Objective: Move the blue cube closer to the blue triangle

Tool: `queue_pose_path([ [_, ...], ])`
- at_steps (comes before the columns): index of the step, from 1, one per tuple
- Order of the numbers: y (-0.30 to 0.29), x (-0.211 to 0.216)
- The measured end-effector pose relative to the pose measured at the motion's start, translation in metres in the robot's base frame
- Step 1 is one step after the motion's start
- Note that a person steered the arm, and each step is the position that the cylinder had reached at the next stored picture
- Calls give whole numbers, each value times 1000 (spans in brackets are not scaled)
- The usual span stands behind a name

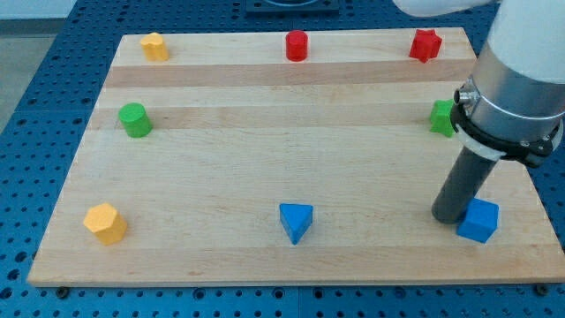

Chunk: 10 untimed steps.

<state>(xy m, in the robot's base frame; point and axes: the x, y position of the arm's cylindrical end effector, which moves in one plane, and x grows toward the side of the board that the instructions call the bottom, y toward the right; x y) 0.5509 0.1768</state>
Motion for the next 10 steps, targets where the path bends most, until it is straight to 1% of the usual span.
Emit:
queue_pose_path([
  [1,0,0],
  [2,-17,2],
  [3,-43,25],
  [4,-49,49],
  [5,-20,51],
  [6,17,63],
  [8,67,56],
  [10,70,35],
])
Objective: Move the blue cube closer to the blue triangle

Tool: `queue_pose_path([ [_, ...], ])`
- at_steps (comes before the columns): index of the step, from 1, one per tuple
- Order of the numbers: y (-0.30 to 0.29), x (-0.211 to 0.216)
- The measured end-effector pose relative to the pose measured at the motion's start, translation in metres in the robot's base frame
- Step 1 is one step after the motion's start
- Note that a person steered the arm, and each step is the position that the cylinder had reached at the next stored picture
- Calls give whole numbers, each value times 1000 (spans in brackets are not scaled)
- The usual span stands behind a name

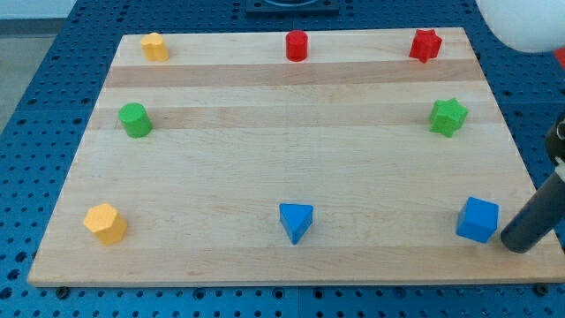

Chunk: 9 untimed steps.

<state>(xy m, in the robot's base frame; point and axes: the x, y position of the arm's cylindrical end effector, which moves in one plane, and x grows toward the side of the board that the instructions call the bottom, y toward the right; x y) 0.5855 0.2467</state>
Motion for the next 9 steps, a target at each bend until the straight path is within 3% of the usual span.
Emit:
queue_pose_path([
  [5,-31,-37],
  [8,-101,-18],
  [9,-95,-29],
])
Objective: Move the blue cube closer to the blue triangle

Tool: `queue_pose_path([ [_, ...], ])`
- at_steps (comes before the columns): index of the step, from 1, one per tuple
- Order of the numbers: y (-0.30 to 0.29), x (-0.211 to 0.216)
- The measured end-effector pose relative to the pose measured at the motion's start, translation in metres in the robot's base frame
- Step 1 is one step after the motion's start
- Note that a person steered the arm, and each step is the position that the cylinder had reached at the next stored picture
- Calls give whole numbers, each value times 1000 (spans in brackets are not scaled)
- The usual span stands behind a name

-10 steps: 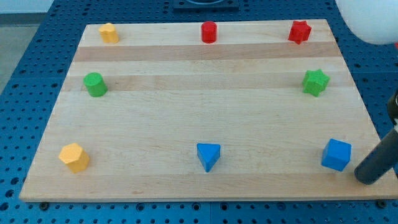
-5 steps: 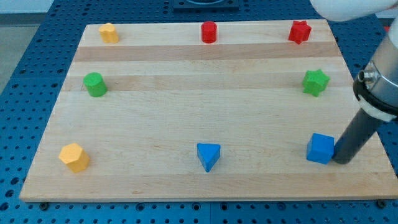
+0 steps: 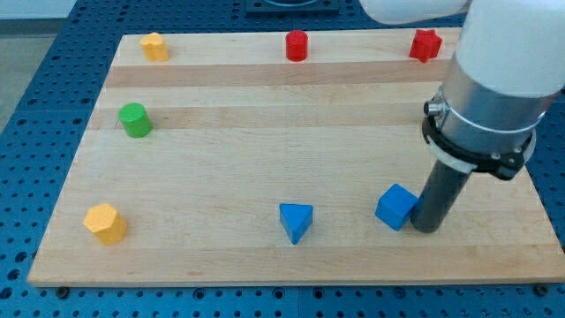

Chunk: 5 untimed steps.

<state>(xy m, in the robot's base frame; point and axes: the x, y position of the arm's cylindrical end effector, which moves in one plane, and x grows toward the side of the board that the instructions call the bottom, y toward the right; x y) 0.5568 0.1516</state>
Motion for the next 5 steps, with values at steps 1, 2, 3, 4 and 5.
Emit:
queue_pose_path([
  [1,-1,-18],
  [2,-15,-18],
  [3,-44,-18],
  [4,-67,-18],
  [5,-88,-18],
])
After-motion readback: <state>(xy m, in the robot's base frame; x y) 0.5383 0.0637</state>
